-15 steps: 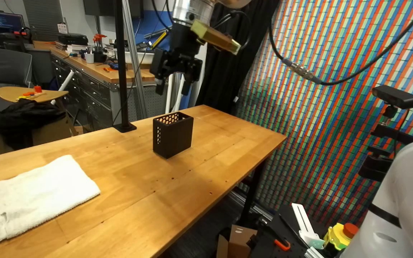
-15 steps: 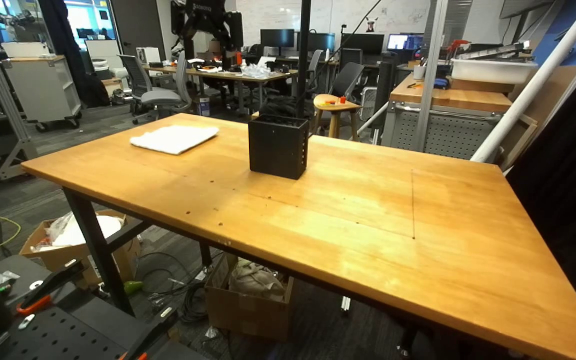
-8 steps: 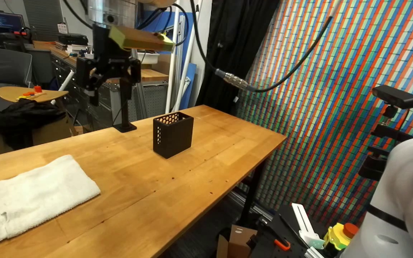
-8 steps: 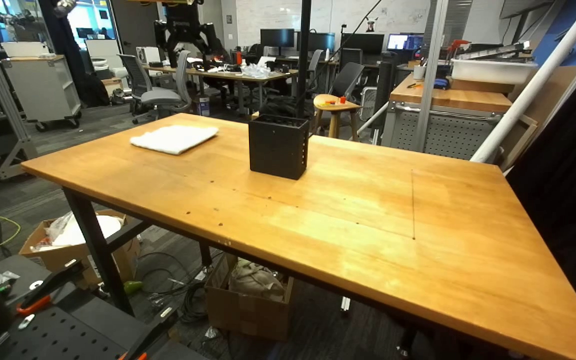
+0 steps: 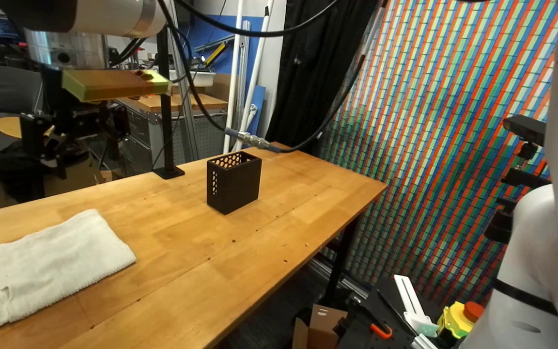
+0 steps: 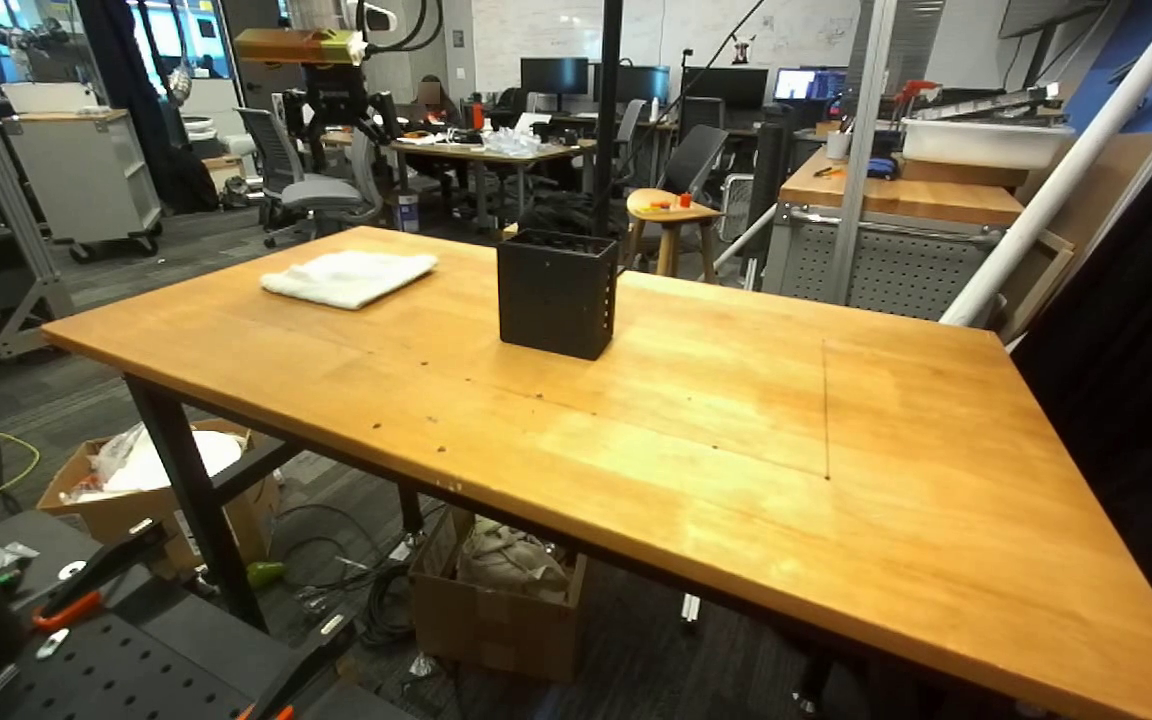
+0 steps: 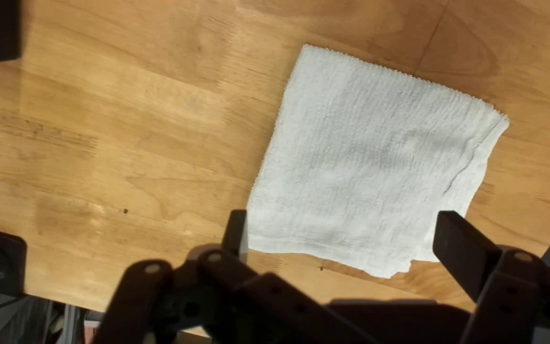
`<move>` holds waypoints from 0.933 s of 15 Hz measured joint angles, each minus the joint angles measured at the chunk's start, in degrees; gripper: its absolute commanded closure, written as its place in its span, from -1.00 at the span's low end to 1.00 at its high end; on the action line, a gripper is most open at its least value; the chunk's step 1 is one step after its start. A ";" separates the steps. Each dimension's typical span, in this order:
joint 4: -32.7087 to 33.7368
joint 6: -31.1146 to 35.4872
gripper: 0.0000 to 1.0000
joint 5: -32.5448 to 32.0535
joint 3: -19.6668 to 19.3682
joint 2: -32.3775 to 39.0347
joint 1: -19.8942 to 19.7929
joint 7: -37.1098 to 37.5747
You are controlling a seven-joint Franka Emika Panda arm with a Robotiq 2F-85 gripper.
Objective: Pick up the cloth and put it in the box
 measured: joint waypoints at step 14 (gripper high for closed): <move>19.08 0.13 -1.00 -0.30 -0.08 22.18 3.59 -0.13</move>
